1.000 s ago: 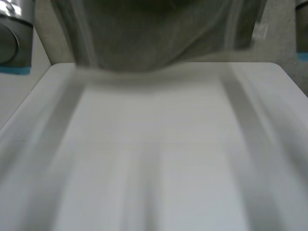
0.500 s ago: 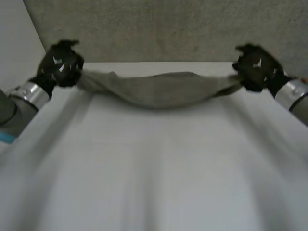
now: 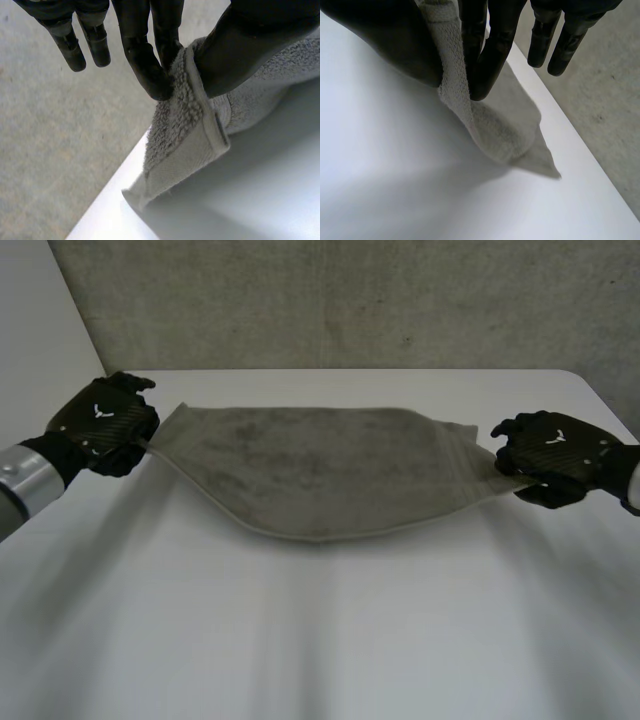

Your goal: Fold the towel.

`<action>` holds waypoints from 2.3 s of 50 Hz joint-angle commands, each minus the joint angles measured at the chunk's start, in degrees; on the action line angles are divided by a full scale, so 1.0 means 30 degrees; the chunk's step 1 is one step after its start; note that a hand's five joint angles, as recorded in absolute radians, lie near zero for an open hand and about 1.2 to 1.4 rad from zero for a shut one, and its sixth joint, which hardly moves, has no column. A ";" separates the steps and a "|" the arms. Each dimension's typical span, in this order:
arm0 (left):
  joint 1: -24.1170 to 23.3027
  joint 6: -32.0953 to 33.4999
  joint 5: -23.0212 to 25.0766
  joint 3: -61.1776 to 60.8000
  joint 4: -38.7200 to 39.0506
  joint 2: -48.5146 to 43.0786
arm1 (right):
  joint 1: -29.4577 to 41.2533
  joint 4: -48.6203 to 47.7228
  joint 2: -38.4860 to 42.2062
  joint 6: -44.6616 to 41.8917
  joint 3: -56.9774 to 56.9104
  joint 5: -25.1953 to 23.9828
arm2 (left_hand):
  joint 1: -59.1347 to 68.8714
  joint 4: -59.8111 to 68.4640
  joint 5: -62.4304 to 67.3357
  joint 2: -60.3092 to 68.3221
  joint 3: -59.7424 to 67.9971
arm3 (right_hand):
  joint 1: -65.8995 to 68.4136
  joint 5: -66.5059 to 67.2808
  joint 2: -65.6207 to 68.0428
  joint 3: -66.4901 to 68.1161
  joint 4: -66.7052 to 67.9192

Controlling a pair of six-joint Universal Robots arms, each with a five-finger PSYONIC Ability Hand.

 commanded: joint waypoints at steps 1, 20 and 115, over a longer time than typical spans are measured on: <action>0.1330 -0.0041 0.3232 -0.2772 -0.0957 0.3740 | -0.2024 0.2887 -0.3094 -0.2630 0.3145 -0.3182 | 0.1545 -0.1060 0.0750 0.0772 -0.0939 | 0.1364 0.1329 0.1008 -0.0778 -0.1283; 0.4205 -0.0246 0.6111 -0.0317 -0.3393 0.2928 | -0.1772 1.0159 0.0051 -0.9356 0.0970 -0.4306 | 0.1545 -0.1060 0.0750 0.0772 -0.0939 | 0.1364 0.1329 0.1008 -0.0778 -0.1283; -0.2855 -0.4312 -0.6194 0.3998 0.3141 -0.3437 | 0.4477 -1.0495 0.0034 0.9519 0.1395 1.1198 | -2.1885 -0.1060 -2.2584 -2.2659 -0.0939 | -2.5303 -2.2004 -2.5658 -0.0778 -0.1283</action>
